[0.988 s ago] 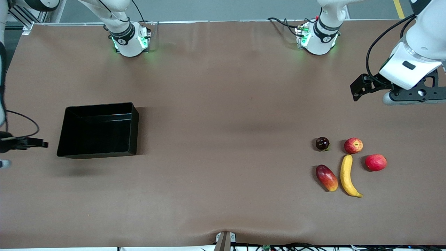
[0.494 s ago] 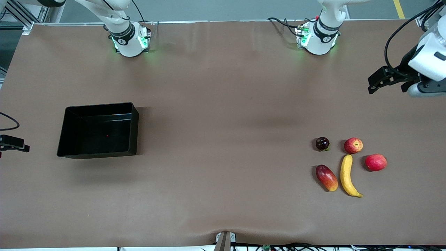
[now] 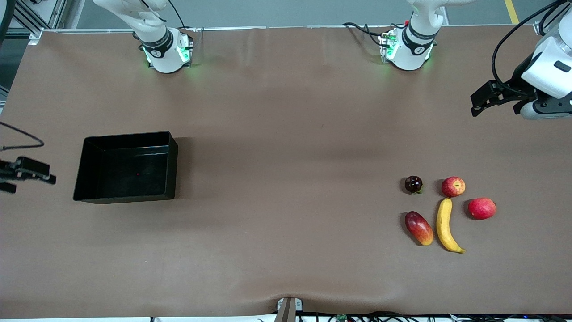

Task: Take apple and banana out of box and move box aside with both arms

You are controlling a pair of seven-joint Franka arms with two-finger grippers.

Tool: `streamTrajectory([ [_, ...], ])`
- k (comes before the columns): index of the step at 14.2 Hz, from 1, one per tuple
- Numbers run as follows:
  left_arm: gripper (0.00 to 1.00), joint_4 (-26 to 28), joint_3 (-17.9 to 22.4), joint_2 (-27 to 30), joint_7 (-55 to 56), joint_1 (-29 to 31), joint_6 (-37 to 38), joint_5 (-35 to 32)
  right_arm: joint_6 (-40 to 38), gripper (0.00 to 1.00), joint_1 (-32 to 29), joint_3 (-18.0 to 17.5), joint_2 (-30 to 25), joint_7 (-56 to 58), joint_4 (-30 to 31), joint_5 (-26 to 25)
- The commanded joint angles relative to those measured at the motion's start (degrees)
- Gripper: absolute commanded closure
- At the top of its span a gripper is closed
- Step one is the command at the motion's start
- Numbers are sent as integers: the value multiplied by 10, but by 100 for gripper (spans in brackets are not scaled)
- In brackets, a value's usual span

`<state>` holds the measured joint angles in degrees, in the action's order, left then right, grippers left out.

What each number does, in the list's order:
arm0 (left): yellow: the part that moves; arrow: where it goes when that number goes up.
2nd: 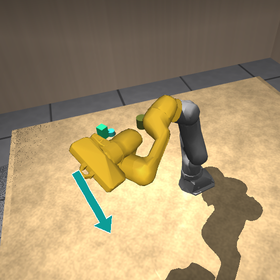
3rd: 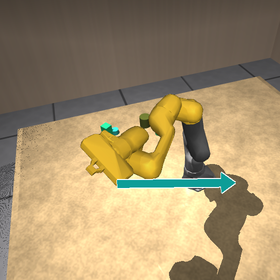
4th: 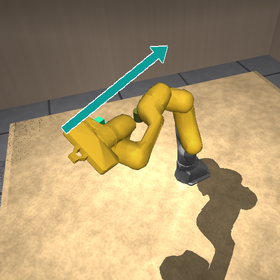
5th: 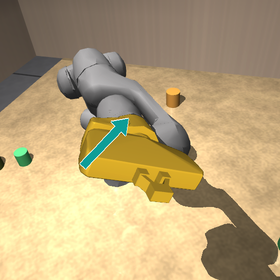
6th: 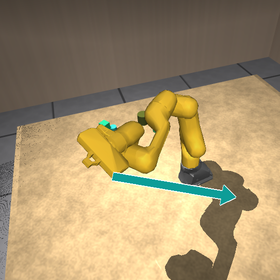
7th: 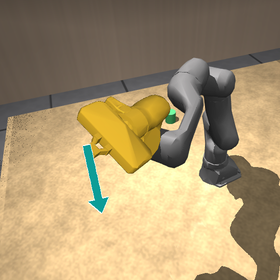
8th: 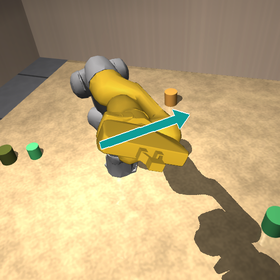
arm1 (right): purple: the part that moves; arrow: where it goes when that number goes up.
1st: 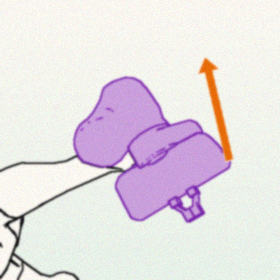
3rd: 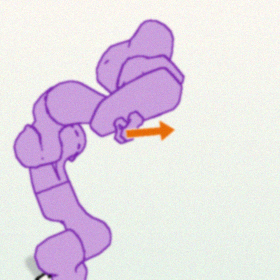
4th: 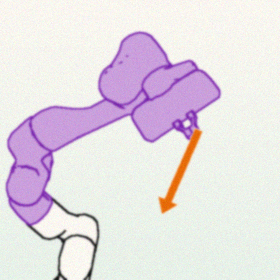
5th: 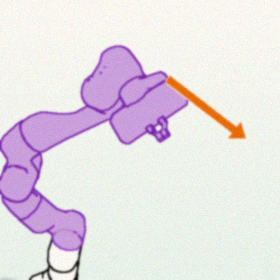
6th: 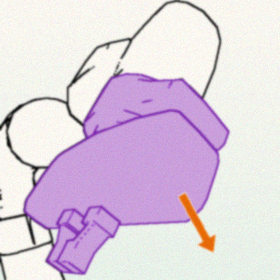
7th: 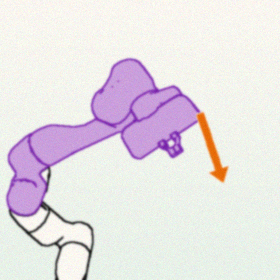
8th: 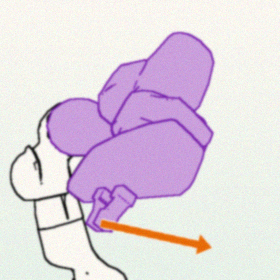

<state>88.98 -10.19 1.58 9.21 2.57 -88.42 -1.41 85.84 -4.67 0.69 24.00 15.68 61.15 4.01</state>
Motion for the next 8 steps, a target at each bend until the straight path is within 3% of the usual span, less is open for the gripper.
streamTrajectory([
  [1,0,-8,3,4,-4,-3,2,1,-50,0,3,3,-66,-18,51,-5],
  [5,0,-11,4,4,-4,-1,3,1,2,0,3,4,-196,-17,237,-6],
  [8,0,-15,4,4,-4,0,4,1,8,0,21,-2,-226,-14,269,-8],
])
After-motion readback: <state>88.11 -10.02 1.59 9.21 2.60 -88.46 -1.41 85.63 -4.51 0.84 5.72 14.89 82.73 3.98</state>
